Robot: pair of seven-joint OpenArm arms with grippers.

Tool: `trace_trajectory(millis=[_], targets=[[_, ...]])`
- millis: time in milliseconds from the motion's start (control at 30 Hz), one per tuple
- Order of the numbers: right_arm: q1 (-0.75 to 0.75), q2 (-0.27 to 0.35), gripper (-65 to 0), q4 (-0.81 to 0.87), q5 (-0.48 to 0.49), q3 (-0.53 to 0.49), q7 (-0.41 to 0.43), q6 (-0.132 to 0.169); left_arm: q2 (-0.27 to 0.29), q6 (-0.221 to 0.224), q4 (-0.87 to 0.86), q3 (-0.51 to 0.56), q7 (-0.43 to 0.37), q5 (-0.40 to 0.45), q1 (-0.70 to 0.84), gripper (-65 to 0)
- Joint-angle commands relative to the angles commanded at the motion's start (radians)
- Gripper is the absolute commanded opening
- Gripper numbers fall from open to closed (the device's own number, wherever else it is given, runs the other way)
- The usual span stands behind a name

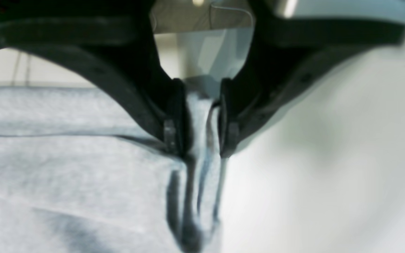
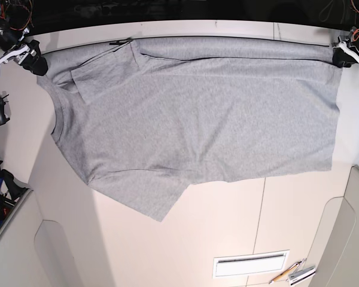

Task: Fold the T-shirt properly
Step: 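Release the shirt and raise both grippers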

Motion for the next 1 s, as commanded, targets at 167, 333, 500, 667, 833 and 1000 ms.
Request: trace_trajectory(millis=[167, 333, 500, 667, 833, 1000], targets=[[-0.001, 0.000, -34.2, 0.045, 0.022, 0.083, -0.031, 0.001, 0.000, -0.083, 0.002, -0.134, 0.071, -0.194, 0.000, -45.7], [-0.002, 0.000, -29.2, 0.105, 0.022, 0.087, -0.032, 0.000, 0.000, -0.083, 0.002, -0.171, 0.085, -0.231, 0.000, -41.7], [0.000, 0.003, -29.2, 0.143, 0.010, 0.098, -0.006, 0.000, -0.001, -0.083, 0.002, -0.171, 0.085, -0.247, 0.000, -38.9], [0.042, 0.050, -29.2, 0.143, -0.003, 0.100, 0.032, -0.001, -0.009, -0.083, 0.005, -0.171, 0.065, -0.332, -0.007, -29.3], [0.151, 0.112, -29.2, 0.141, -0.034, 0.095, 0.060, -0.013, -0.010, -0.083, 0.006, -0.171, 0.059, -0.315, -0.088, -29.3], [0.274, 0.174, -29.2, 0.115, -0.091, 0.014, 0.089, -0.028, -0.047, -0.083, 0.006, -0.171, 0.058, -0.313, -0.164, -28.4]])
